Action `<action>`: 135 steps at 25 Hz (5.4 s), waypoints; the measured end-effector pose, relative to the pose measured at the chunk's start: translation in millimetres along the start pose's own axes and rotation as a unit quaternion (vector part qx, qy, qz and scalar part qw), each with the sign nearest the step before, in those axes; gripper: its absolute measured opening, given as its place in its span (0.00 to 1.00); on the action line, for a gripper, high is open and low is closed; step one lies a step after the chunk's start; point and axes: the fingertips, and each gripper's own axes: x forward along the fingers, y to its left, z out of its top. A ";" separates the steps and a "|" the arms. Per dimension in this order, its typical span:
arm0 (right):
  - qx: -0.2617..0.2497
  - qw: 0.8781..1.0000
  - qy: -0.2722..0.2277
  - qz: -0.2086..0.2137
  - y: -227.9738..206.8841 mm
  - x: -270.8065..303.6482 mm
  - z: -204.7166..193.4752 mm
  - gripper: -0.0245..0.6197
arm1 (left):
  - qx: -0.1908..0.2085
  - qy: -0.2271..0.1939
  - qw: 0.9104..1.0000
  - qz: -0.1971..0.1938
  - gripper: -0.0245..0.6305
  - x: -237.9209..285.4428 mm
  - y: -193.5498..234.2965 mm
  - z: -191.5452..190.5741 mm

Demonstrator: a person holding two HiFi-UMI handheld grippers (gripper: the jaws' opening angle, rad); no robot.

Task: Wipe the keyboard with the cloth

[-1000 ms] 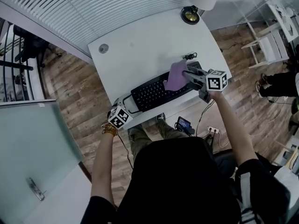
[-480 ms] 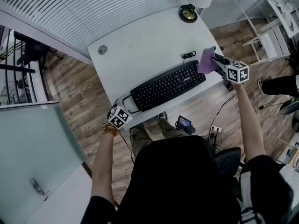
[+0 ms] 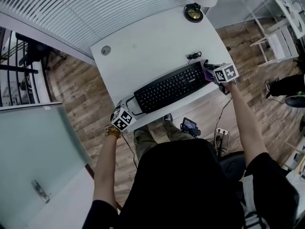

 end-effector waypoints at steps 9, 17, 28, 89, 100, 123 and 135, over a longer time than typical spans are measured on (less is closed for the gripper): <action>0.038 0.999 -0.017 -0.017 17.6 26.2 -6.6 0.10 | -0.001 -0.004 1.000 0.000 0.73 -0.2 0.8 -0.9; 0.055 0.998 -0.013 0.000 44.0 35.8 -10.9 0.10 | -0.001 -0.009 1.000 0.000 0.73 0.8 0.7 0.0; 0.106 0.990 -0.030 0.092 103.0 49.8 -8.0 0.10 | -0.003 -0.013 1.000 0.002 0.73 0.1 1.5 0.6; -0.108 0.951 0.065 0.284 358.6 119.1 16.7 0.09 | -0.014 -0.023 1.000 0.013 0.73 3.2 2.1 3.1; -0.150 0.926 0.086 0.336 427.3 132.7 15.7 0.09 | -0.013 -0.024 0.999 0.016 0.73 0.6 2.1 2.2; -0.070 0.993 -0.084 0.034 32.3 -77.0 16.0 0.10 | -0.015 -0.005 1.000 0.019 0.73 1.7 1.9 0.9; -0.099 0.993 0.026 -0.058 0.6 -11.8 -32.7 0.10 | -0.019 0.002 1.000 0.020 0.73 2.6 2.1 1.0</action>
